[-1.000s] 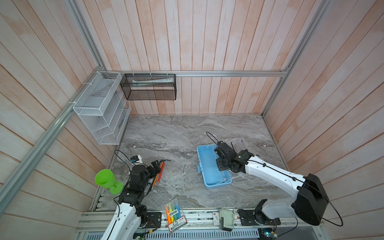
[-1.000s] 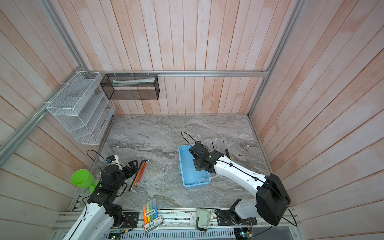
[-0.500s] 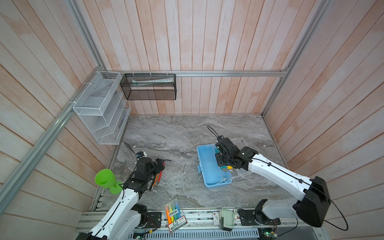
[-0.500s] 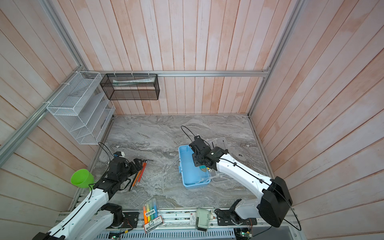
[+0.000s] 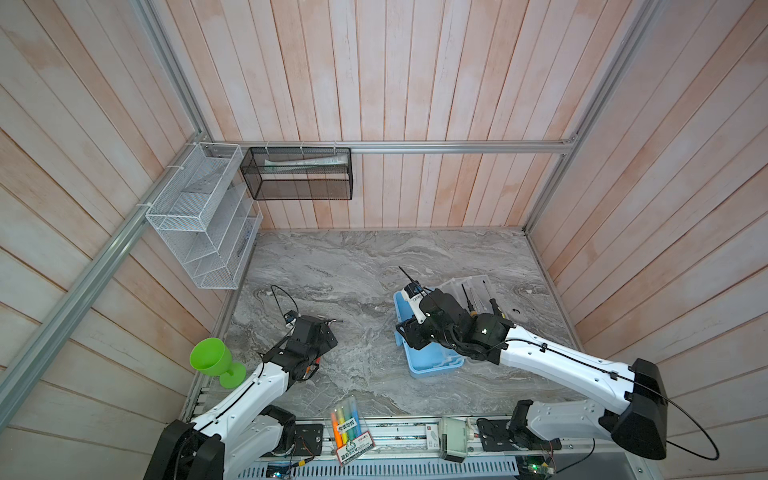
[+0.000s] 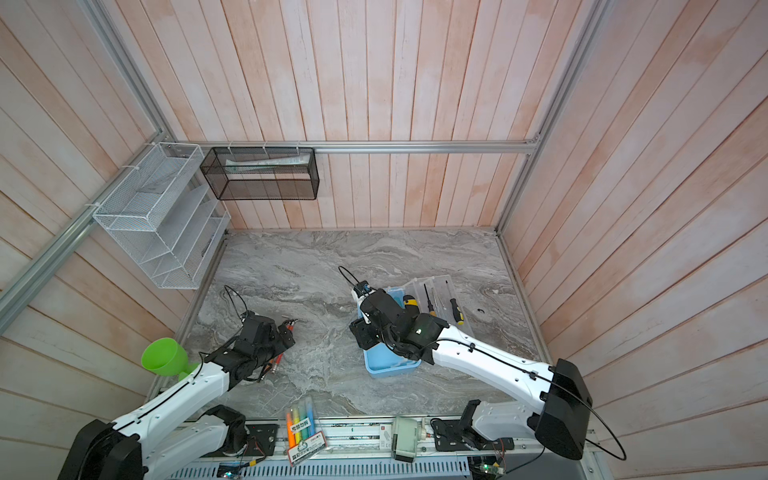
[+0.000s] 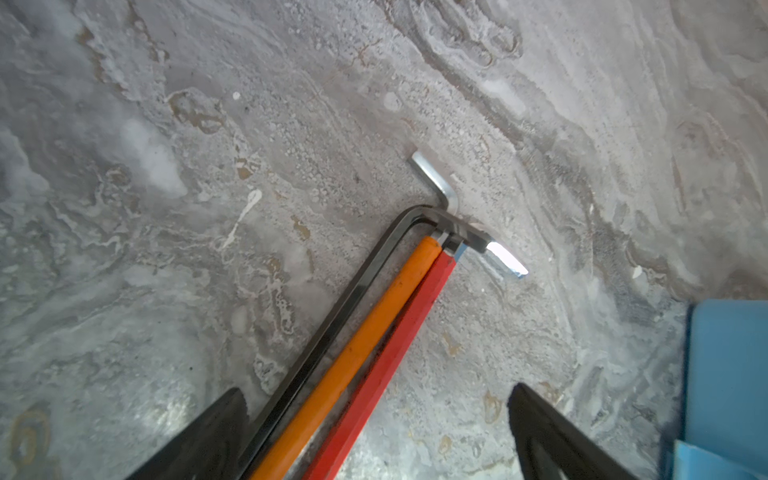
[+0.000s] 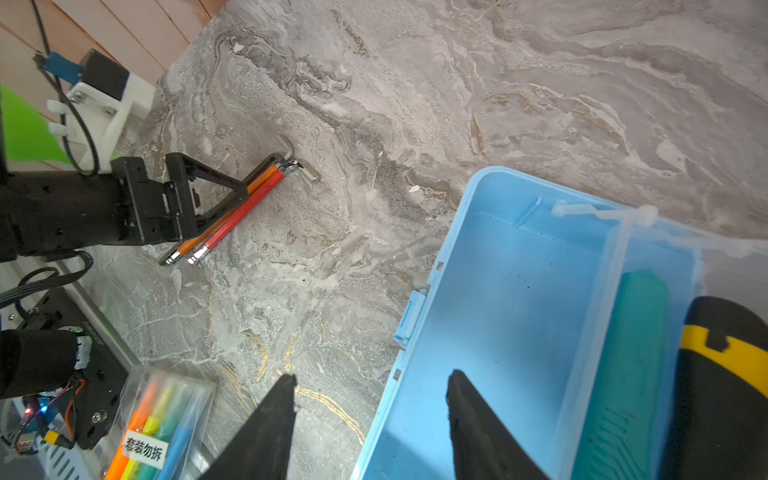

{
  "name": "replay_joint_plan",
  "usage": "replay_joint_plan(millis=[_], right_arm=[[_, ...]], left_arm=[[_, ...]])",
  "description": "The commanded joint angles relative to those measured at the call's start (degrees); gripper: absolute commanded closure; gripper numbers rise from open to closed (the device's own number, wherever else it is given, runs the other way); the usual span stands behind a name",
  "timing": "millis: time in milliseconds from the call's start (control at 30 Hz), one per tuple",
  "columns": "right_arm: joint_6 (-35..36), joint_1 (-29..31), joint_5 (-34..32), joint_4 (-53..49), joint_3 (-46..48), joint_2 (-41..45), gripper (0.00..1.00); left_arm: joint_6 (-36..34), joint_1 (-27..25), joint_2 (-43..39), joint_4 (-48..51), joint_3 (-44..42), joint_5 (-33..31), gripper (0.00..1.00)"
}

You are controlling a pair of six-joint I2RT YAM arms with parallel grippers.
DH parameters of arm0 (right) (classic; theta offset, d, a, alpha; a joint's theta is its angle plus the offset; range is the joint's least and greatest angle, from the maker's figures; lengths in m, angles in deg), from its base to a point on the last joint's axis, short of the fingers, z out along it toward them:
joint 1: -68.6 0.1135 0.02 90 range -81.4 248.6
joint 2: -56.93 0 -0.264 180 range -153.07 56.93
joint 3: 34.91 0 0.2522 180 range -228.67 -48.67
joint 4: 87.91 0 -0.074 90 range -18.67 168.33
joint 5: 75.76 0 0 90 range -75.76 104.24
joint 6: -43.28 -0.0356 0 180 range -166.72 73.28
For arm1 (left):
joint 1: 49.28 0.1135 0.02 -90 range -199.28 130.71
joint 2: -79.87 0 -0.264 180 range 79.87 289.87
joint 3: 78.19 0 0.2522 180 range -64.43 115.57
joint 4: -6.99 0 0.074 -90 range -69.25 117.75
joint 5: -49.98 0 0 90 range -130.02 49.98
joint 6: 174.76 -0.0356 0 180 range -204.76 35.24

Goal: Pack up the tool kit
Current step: 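Move the right gripper over the hex keys while the left arm shifts nearer them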

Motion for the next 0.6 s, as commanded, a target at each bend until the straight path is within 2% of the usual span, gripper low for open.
replay_joint_plan(millis=[0,300,433,567], right_arm=[[0.1,0.2,0.8,3.7,1.9,1.1,0.43],[-0.2,0.2,0.2,5.0,4.3,4.9,0.43],[-0.3,-0.3,-0.9,4.9,5.3,5.8,0.42],[-0.3,-2.3,1.2,5.5,6.4,6.1,0.42]], left_arm=[[2.9,-1.4,0.2,-0.2,-1.9,-0.5,0.0],[5.4,-3.6,0.3,-2.1,-4.6,0.6,0.0],[6.1,-9.4,0.4,-6.5,-4.7,1.1,0.0],[8.0,-15.7,3.0,-8.9,-3.0,-0.3,0.0]])
